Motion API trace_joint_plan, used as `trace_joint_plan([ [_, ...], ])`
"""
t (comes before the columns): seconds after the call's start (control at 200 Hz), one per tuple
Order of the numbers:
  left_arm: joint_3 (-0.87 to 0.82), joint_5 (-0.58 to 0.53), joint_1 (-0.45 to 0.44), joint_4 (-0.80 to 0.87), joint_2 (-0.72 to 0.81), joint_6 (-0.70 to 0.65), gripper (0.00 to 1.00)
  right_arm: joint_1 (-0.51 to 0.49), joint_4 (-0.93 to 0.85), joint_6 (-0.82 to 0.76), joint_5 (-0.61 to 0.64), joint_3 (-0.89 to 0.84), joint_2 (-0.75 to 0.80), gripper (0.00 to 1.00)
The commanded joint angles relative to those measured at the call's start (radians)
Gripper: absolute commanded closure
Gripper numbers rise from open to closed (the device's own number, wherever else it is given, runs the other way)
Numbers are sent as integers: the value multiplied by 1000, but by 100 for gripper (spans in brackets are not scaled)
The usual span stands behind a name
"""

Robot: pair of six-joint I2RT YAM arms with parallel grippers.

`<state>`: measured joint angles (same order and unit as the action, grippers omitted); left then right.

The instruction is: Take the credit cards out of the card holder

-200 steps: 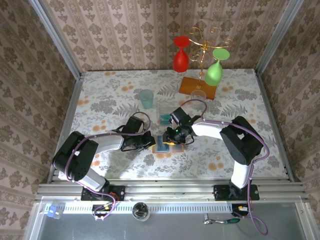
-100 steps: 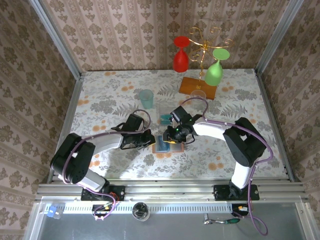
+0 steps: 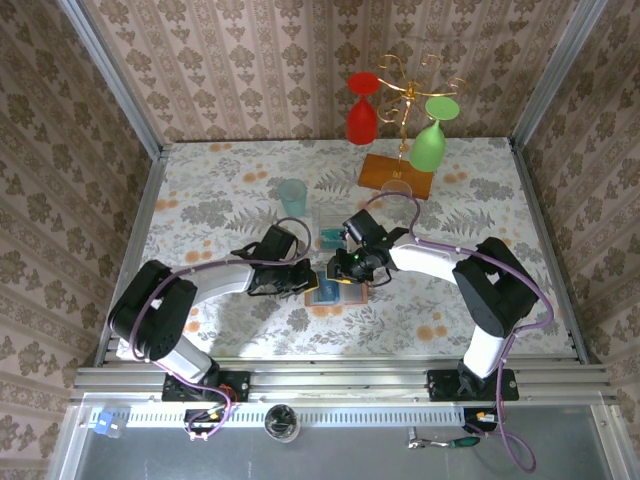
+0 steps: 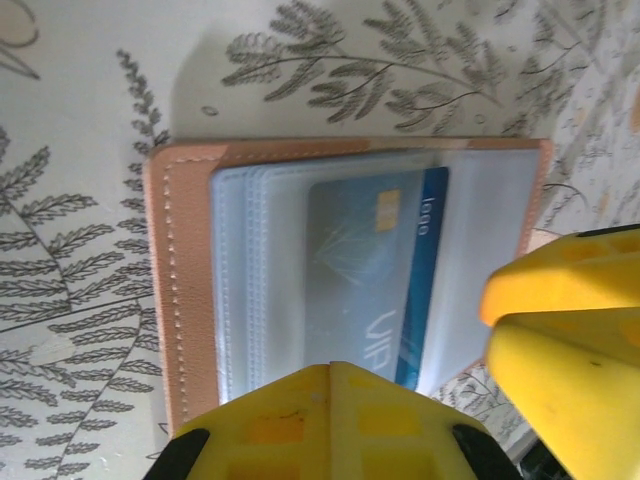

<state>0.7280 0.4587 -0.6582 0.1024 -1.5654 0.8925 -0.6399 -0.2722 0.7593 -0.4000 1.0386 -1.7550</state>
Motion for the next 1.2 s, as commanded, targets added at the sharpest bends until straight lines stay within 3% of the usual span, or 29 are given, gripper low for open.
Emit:
trace_joint_plan([
  [0.0,24,-29,-6,25,-12,-27,100,5,-20,-5,7,-13,19,71],
  [1.195,52,-31,-17,60,-5,-28,100,9,53,4,-28,-62,-45,72],
])
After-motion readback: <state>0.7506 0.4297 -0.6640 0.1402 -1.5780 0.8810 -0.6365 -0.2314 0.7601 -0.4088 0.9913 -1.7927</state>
